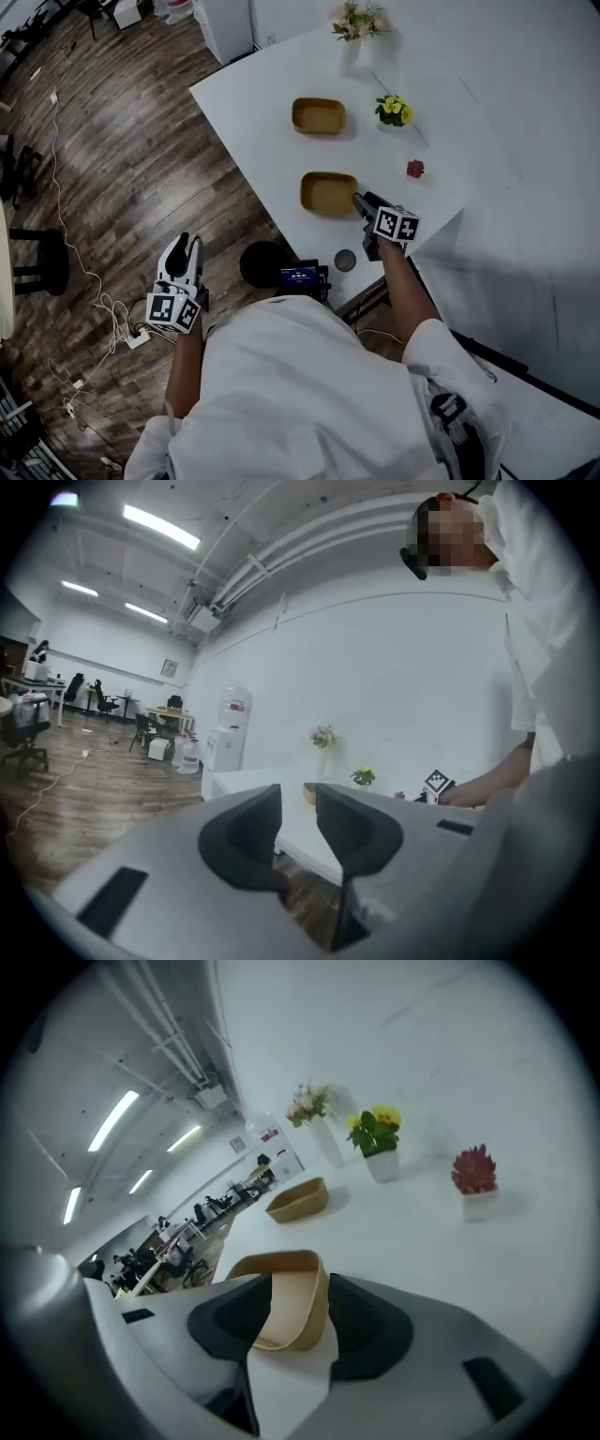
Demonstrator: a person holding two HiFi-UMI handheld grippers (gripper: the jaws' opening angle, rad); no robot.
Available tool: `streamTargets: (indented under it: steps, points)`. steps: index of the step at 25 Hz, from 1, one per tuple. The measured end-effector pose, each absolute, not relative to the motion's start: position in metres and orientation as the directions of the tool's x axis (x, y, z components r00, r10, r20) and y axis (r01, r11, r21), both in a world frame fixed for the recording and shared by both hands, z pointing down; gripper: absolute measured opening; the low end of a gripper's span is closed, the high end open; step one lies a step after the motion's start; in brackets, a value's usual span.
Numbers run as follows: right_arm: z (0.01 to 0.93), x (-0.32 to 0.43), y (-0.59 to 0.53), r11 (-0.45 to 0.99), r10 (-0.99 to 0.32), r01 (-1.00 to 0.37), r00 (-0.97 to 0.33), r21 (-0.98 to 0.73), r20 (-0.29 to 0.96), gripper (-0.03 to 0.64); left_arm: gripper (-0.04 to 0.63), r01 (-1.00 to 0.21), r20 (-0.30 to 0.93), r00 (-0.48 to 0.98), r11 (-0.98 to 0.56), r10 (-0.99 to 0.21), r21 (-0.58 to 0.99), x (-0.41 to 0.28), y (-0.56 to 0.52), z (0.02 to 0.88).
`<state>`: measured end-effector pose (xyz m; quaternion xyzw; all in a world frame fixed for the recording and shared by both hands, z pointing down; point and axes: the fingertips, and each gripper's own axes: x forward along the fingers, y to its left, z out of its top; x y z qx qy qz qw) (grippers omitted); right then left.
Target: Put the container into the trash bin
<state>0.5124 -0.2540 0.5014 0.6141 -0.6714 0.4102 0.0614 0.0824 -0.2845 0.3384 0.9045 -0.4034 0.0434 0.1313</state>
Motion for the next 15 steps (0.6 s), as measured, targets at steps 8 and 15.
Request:
streamTargets:
  steps: [8, 15]
  points:
    - [0.545, 0.507, -0.265, -0.123, -0.694, -0.856, -0.288, -0.503, 0.66, 0.196, 0.117, -0.779, 0.229, 0.622, -0.561, -0.749, 0.281, 0.064, -0.277, 0.363]
    - [0.55, 0.492, -0.282, -0.122, -0.682, -0.873, -0.272, -0.472, 0.679, 0.081, 0.117, -0.816, 0.2, 0.569, -0.517, -0.798, 0.259, 0.028, -0.277, 0.35]
